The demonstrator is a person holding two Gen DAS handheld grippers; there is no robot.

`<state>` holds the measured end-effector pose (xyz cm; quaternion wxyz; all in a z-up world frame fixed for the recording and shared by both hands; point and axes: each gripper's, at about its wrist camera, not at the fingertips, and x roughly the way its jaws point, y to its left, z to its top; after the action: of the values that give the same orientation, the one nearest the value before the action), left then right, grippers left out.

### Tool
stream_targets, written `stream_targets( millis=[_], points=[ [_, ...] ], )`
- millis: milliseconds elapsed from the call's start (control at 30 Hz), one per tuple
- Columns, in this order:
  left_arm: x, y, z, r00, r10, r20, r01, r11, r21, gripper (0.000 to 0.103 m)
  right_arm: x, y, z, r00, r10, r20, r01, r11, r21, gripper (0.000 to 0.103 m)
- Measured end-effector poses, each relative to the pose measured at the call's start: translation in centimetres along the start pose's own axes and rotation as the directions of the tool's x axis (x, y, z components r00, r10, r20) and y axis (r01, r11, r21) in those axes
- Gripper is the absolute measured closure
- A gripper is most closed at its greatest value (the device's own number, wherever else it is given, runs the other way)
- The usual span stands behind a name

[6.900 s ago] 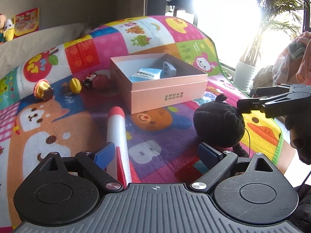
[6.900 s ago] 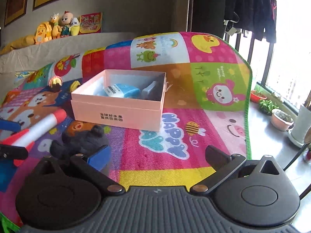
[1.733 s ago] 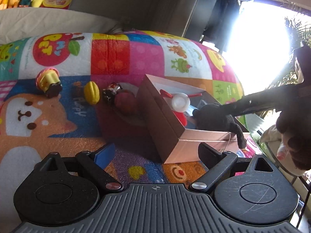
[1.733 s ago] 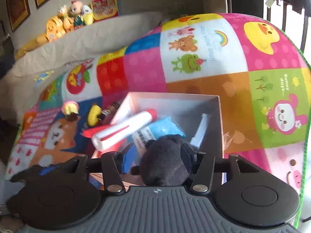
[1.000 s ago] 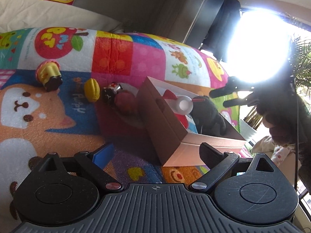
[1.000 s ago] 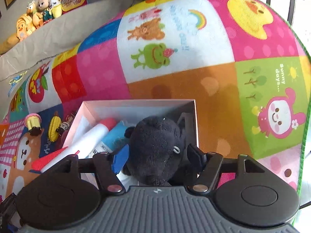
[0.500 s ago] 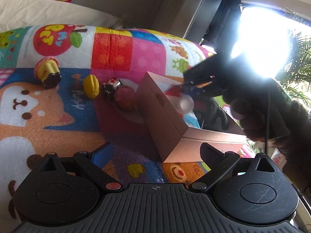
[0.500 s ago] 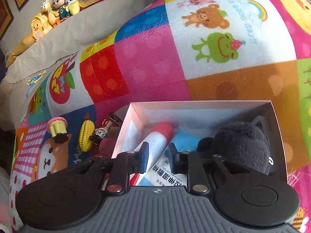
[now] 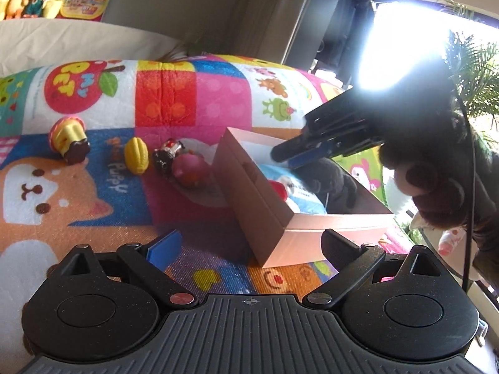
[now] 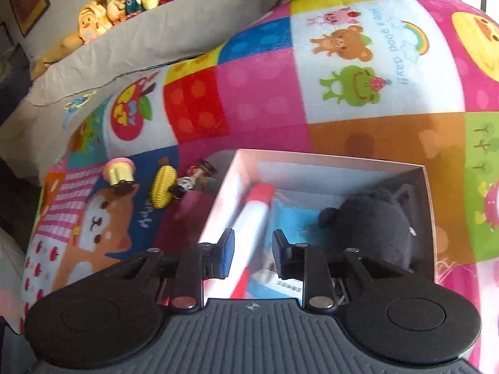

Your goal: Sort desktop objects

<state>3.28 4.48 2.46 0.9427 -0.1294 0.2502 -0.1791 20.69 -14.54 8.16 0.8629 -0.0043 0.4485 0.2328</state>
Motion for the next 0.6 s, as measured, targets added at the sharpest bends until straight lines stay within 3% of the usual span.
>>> stream_targets(
  millis=[133,267,433,600],
  points=[
    [-0.5,-0.6,0.2,1.0,0.005,0.004,-0.005,1.0,0.029,0.004,2.1,1.1,-1.3,0.997,-0.036,-0.069,0.031,0.998,-0.062,0.078],
    [-0.6,-1.2,0.4,1.0,0.029,-0.002,-0.029,0.998,0.058,0.003,1.5,0.6,-1.9,0.998,-0.052,-0.043,0.049,0.995,-0.083,0.072],
    [-0.5,-1.6,0.4,0.999,0.045,-0.007,-0.044,0.996,0.077,0.003,1.0,0.8,-3.5,0.988,-0.148,-0.048,0.138,0.974,-0.179,0.071],
    [-0.2,-1.1,0.6,0.995,0.099,-0.019,-0.098,0.992,0.077,0.003,-1.0,-0.7,-3.7,0.992,-0.121,-0.015,0.119,0.987,-0.105,0.069]
  ],
)
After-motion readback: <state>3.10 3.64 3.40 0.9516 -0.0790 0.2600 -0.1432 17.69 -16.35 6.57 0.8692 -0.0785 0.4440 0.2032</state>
